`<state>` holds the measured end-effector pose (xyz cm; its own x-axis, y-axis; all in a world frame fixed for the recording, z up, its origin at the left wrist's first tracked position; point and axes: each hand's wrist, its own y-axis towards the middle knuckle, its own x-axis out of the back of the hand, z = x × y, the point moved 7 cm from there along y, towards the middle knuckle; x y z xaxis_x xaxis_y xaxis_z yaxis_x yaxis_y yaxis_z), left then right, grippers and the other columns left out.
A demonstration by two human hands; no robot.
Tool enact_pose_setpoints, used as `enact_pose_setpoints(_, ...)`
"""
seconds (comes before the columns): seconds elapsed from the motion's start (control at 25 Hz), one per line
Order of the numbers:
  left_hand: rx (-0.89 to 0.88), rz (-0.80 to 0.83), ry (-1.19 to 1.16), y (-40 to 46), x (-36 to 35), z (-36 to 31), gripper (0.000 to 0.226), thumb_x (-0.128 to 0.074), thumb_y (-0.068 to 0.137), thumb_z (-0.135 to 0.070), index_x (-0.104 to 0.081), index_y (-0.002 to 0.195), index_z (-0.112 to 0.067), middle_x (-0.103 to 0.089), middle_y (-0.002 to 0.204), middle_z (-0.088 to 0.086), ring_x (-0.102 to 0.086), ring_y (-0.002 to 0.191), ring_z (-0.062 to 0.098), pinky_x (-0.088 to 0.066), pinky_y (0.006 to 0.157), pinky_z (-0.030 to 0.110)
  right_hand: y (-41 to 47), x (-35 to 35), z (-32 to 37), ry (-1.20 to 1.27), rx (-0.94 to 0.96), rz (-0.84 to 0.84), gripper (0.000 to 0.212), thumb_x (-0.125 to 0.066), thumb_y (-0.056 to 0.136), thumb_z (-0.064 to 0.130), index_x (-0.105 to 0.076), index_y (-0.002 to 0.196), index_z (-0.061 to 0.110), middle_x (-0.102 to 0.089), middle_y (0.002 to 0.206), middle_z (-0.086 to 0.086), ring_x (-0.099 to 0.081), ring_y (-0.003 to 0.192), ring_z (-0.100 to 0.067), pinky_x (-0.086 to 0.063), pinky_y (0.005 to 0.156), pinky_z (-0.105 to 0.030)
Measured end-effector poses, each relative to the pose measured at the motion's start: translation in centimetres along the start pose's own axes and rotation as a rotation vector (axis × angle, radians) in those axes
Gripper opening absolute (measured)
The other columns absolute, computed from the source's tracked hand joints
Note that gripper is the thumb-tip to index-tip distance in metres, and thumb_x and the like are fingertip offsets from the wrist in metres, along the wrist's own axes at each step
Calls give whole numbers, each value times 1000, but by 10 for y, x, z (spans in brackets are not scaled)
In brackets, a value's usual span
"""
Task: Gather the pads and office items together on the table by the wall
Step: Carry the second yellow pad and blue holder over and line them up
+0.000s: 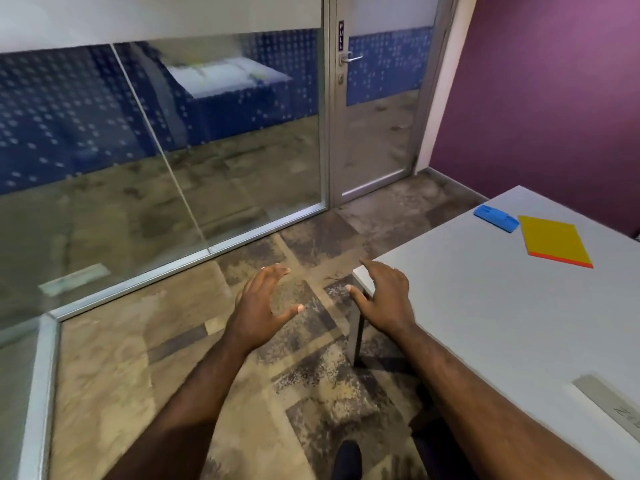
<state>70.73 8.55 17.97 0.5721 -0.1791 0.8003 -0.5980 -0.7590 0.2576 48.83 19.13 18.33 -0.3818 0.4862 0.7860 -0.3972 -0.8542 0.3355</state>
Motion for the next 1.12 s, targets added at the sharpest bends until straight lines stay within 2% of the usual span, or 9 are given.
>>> enact_pose_setpoints(0.12,47,15,27,46,-14,20,74,-69,76,-56,-39,139,-31,-38,149,-4,-31,139,16,-31,111,47,47,-36,-18,38,-17,63,63,-54,84,50,-48,137,17,-54,139,-3,-45,131,-22,-26,110,-46)
enact_pose_setpoints(0.36,118,61,58,119,-38,69,80,-72,75,-53,-37,142,-27,-33,154,1,-27,142,19,-32,112,51,126,-87,-55,-4,-21,175,68,-50,84,53,-42,142,19,-48,146,-1,-39,137,-20,-20,115,-43)
enact_pose_setpoints(0.56,136,104,-5,187,-54,110,78,-73,76,-49,-36,141,-28,-32,154,1,-30,141,19,-36,110,49,177,-117,-88,-20,-59,219,65,-60,87,45,-40,143,18,-41,150,-1,-35,140,-20,-23,115,-42)
enact_pose_setpoints(0.72,106,156,-16,263,-75,148,78,-72,77,-50,-36,142,-25,-32,153,1,-31,140,20,-33,111,41,230,-147,-113,-80,-107,223,65,-61,88,43,-37,144,19,-36,153,-1,-29,143,-20,-19,114,-41)
enact_pose_setpoints(0.88,17,255,-18,346,-96,197,79,-65,78,-59,-34,143,-26,-33,153,1,-31,140,19,-33,112,43,289,-190,-133,-128,-216,286,70,-56,90,45,-27,149,21,-23,159,-1,-17,147,-19,-12,118,-43)
enact_pose_setpoints(1.0,-89,354,-7,403,-111,216,79,-63,79,-59,-34,145,-25,-30,155,-1,-28,142,18,-31,113,42,327,-214,-141,-121,-292,288,72,-47,89,52,-24,150,21,-20,160,-2,-14,148,-20,-11,118,-43)
enact_pose_setpoints(1.12,-137,414,-15,456,-126,224,84,-61,78,-62,-35,145,-19,-32,155,3,-28,142,19,-23,114,33,361,-224,-154,-123,-366,266,74,-43,86,56,-24,150,24,-21,160,0,-15,147,-20,-12,119,-45)
